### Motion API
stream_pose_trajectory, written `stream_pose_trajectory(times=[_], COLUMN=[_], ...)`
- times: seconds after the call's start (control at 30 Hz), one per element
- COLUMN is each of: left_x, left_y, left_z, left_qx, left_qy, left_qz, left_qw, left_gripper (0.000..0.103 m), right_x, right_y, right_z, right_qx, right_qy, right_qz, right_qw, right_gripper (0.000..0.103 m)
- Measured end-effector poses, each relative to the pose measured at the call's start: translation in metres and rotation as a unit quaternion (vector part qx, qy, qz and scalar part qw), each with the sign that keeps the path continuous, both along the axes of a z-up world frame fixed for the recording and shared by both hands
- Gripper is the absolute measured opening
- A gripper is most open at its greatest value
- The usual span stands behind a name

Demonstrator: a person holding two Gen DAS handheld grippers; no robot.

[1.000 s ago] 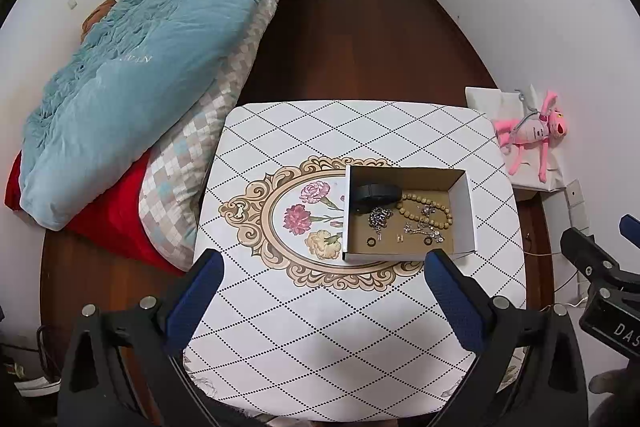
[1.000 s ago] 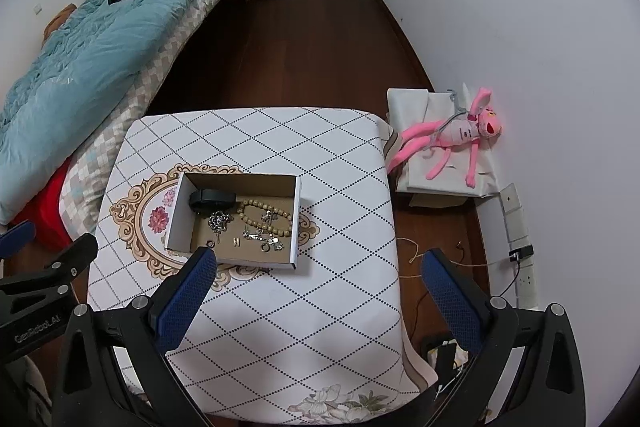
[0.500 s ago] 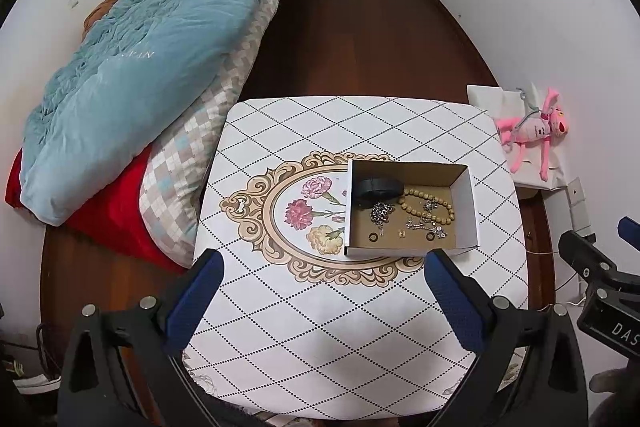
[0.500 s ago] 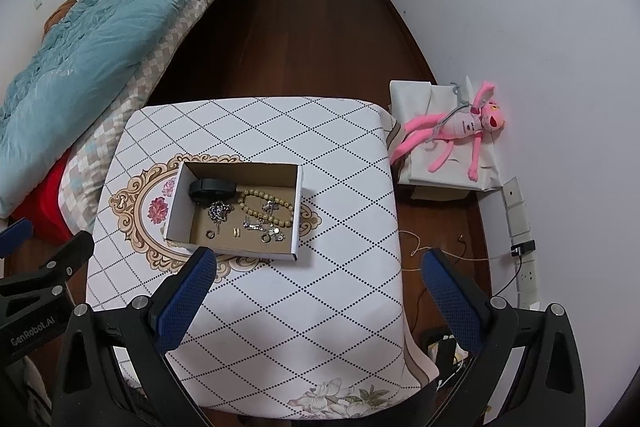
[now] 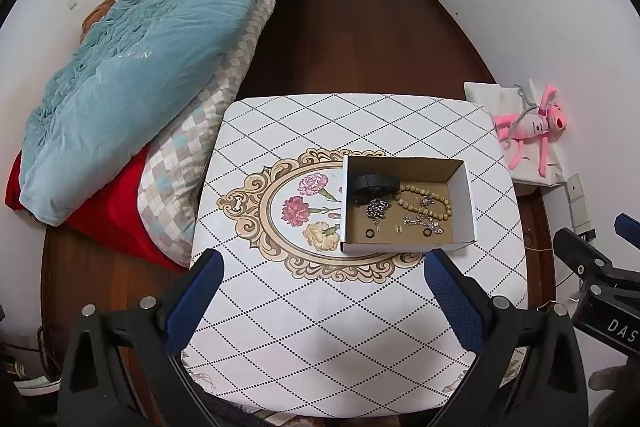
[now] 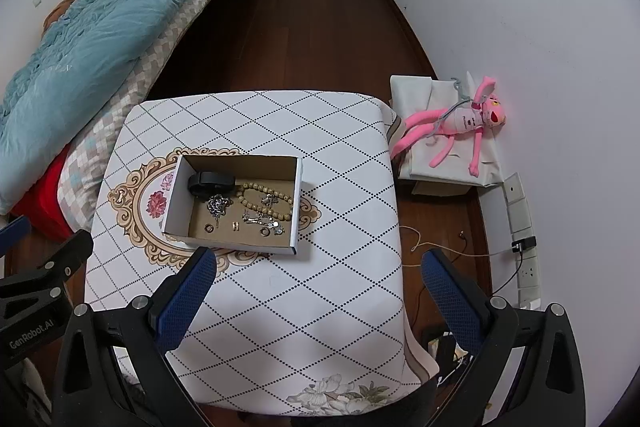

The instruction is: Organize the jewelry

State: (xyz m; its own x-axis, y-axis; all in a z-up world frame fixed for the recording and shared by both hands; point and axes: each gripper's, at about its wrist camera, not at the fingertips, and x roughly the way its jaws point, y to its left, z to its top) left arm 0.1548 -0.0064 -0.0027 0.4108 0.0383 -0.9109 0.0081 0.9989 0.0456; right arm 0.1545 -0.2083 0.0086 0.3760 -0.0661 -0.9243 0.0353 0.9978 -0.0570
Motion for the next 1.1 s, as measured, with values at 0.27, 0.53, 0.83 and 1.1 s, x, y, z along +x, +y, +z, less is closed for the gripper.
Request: stream_pose_trajectory(times=[0.27, 0.53, 0.83, 1.1], left_x=[-0.0013, -0.0025, -0.0035, -0.0034], left_y=[-0.0027, -0.0032, -0.0020, -0.0010], left_z=[-0.0005, -0.0005, 0.0002, 0.0009], left_qx=[0.002, 0.003, 0.002, 0.003], left_qy=[-0.001, -0.002, -0.002, -0.003], left_qz=[-0.001, -0.002, -0.002, -0.002], left_qw=[1.0000, 1.0000, 1.0000, 1.0000], left_gripper=[0.103, 0.103, 0.103, 0.103], right_x=[-0.0018, -0.0034, -0.0044, -0.0049], right_y=[-0.0012, -0.0008, 0.0010, 0.0016], right_z=[-0.0010, -0.0011, -0.0011, -0.0009], right_qx=[-0.001, -0.003, -0.002, -0.001], right_qy=[0.001, 0.001, 0.003, 0.004], right_qz=[0.000, 0.002, 0.003, 0.003], right_qw=[1.000, 1.000, 1.000, 1.000], right_gripper=[0.103, 0.103, 0.103, 0.103])
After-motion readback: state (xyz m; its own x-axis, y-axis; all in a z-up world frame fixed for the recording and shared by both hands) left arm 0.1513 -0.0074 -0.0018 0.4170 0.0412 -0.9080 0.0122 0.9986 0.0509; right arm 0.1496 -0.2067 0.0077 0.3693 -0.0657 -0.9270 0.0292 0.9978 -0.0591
